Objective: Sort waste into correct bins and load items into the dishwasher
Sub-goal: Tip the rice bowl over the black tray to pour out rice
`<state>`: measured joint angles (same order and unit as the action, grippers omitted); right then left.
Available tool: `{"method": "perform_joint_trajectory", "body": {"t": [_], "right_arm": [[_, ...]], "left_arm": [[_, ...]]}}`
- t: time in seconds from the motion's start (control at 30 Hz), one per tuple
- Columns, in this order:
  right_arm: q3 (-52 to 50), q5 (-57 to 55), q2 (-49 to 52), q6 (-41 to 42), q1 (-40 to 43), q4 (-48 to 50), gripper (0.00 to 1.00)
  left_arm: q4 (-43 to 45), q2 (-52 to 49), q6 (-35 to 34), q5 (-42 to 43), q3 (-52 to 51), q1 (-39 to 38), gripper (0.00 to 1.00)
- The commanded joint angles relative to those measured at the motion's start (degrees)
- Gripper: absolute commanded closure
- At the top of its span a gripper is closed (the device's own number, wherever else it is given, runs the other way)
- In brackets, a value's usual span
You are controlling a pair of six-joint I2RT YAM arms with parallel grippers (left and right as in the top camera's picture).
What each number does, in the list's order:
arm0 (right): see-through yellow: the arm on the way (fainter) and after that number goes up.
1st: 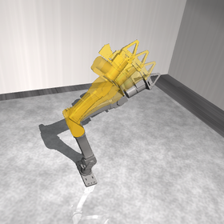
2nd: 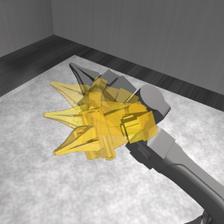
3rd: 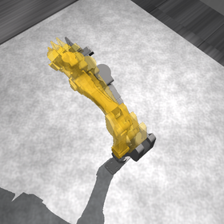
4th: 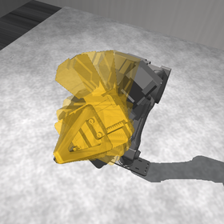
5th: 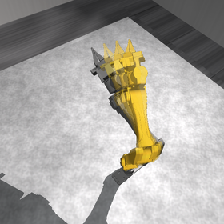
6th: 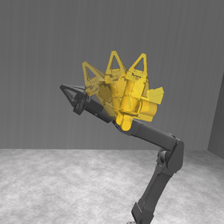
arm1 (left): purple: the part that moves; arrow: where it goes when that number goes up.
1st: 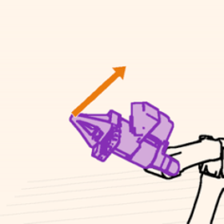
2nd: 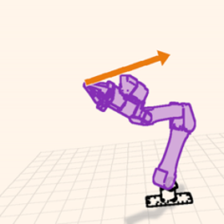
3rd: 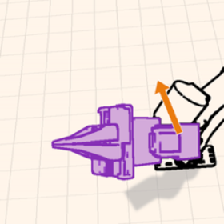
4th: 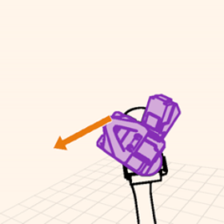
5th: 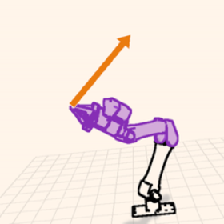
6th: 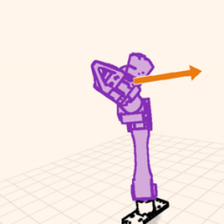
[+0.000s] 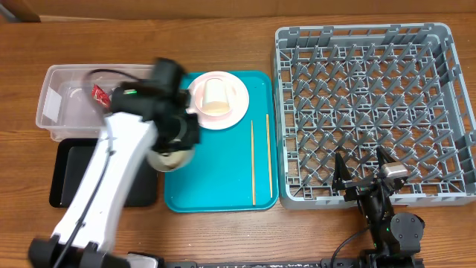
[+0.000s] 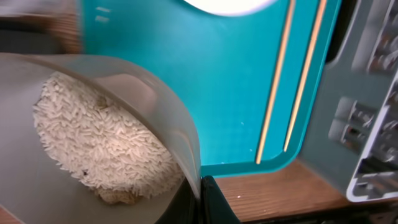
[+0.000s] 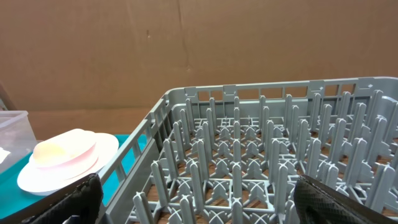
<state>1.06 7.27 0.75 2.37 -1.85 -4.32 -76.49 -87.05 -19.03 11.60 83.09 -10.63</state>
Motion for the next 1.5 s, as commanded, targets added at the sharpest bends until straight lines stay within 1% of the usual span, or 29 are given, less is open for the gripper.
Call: {"method": "perform_joint_trajectory", "body": {"t": [0.0,0.03,0.13,0.23,0.3,0.4,0.43,0.47,0.5,0.53,0.63,0.67,0.73,0.83,0.9,1.03,1.13,1.2,1.37,1.47], "right_arm": [[-0.61,0.13,-0.26,0.20,0.33,0.28,0.00],[-0.61,0.13,-0.26,0.20,0.33,0.28,0.00],[-0.61,0.13,-0.26,0.20,0.33,0.28,0.00],[-0.61,0.13,-0.26,0.20,0.33,0.28,0.00],[-0.61,0.13,-0.26,0.20,0.33,0.28,0.00],[-0.61,0.13,-0.26,0.20,0.33,0.28,0.00],[-0.61,0.13,-0.26,0.20,0.33,0.28,0.00],[-0.61,0.13,-0.26,0.20,0.33,0.28,0.00],[-0.61,0.13,-0.26,0.20,0.33,0.28,0.00],[-0.61,0.13,-0.26,0.20,0.33,0.28,0.00],[-0.61,0.13,-0.26,0.20,0.33,0.28,0.00],[-0.61,0.13,-0.26,0.20,0.33,0.28,0.00],[-0.61,0.13,-0.26,0.20,0.33,0.31,0.00],[-0.61,0.13,-0.26,0.20,0.33,0.28,0.00],[-0.61,0.13,-0.26,0.20,0.33,0.28,0.00],[-0.61,0.13,-0.26,0.20,0.33,0.28,0.00],[-0.61,0.13,-0.26,0.20,0.33,0.28,0.00],[-0.61,0.13,-0.26,0.20,0.33,0.31,0.00],[-0.61,0.13,-0.26,0.20,0.33,0.28,0.00],[-0.61,0.13,-0.26,0.20,0.33,0.28,0.00]], "left_arm": [[-1.14,3.15,5.92,3.21,1.38,10.27,0.96],[-1.27,3.17,7.82,5.51,1.27,13.38,0.96],[-1.14,3.17,14.67,16.94,-0.68,22.71,0.96],[-0.17,3.17,21.00,28.13,-5.38,33.51,0.96],[0.22,3.17,24.68,34.01,-7.96,38.07,0.96],[0.44,3.17,32.87,45.38,-12.98,45.94,0.96],[0.46,3.17,34.23,47.45,-14.08,47.54,0.96],[0.92,3.17,37.24,51.98,-16.59,51.21,0.96],[1.20,3.17,38.25,53.72,-17.59,52.52,0.96],[1.73,3.17,40.00,57.02,-19.74,55.39,0.96],[2.43,3.15,43.28,62.31,-23.56,60.02,0.96],[3.93,3.15,44.83,64.89,-25.66,62.73,0.96],[7.15,2.97,44.57,65.40,-27.26,65.29,0.96],[8.26,2.82,43.91,65.44,-27.80,66.86,0.96],[10.19,2.80,43.80,66.01,-27.93,67.04,0.96],[13.20,2.67,41.20,65.81,-27.98,67.04,0.96],[15.47,2.67,41.03,65.02,-27.98,67.04,0.96],[17.11,2.58,39.30,64.46,-27.98,67.04,0.96],[17.92,2.01,37.64,66.47,-28.02,67.10,0.96],[18.49,1.36,34.10,67.56,-28.04,67.14,0.96]]}}
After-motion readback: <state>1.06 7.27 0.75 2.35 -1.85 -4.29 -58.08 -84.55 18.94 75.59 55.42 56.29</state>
